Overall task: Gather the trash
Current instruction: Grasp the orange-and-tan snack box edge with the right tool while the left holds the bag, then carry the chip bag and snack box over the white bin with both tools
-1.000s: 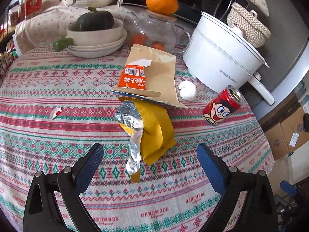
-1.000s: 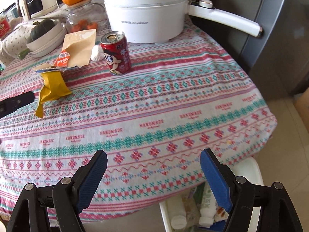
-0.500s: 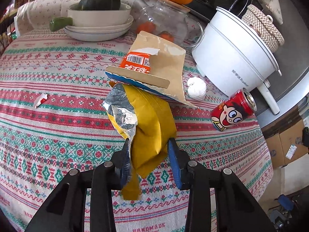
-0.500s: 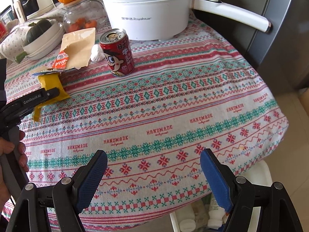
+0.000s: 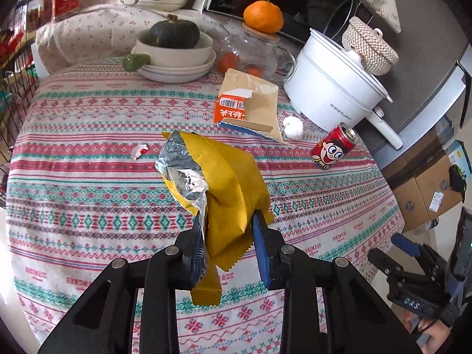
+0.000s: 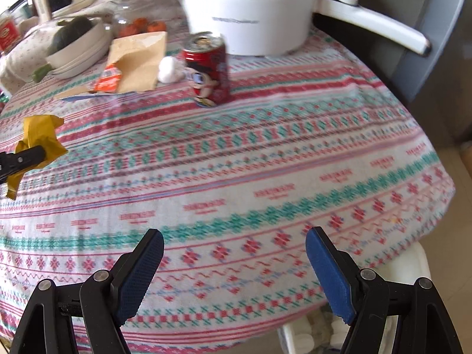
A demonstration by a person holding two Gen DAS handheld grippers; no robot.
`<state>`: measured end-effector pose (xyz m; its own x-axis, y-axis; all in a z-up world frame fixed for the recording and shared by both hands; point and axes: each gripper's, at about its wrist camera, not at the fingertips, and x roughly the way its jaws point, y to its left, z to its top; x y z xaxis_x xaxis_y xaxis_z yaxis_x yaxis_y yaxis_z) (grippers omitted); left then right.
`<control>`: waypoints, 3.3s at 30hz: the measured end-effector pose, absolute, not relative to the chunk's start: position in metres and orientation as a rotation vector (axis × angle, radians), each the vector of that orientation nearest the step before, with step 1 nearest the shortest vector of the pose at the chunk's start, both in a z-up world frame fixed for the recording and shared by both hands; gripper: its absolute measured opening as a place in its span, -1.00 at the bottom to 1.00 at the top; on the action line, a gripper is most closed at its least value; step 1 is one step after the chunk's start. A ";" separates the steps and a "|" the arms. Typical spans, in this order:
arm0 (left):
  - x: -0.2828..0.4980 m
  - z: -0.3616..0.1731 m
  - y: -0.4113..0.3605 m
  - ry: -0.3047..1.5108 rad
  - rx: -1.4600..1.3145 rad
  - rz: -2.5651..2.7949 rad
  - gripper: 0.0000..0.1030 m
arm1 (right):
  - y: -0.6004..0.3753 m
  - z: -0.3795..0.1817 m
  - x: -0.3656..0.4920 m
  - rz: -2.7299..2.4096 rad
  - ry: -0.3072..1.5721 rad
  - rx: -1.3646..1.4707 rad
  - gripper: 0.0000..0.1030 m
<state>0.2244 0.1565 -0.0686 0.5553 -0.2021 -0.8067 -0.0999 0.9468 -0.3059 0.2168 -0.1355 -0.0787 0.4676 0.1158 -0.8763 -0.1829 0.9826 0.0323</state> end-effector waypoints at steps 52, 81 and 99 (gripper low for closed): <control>0.137 -0.010 0.159 0.884 -0.208 -0.165 -0.39 | 0.001 -0.028 0.192 0.639 0.770 -0.262 -0.97; 0.104 -0.020 -0.077 0.877 0.100 -0.560 -0.39 | -0.278 -0.007 0.081 0.272 0.794 0.148 -0.98; 0.102 -0.102 -0.215 0.983 0.312 -0.749 -0.39 | -0.366 -0.042 0.070 0.092 0.929 0.308 -0.98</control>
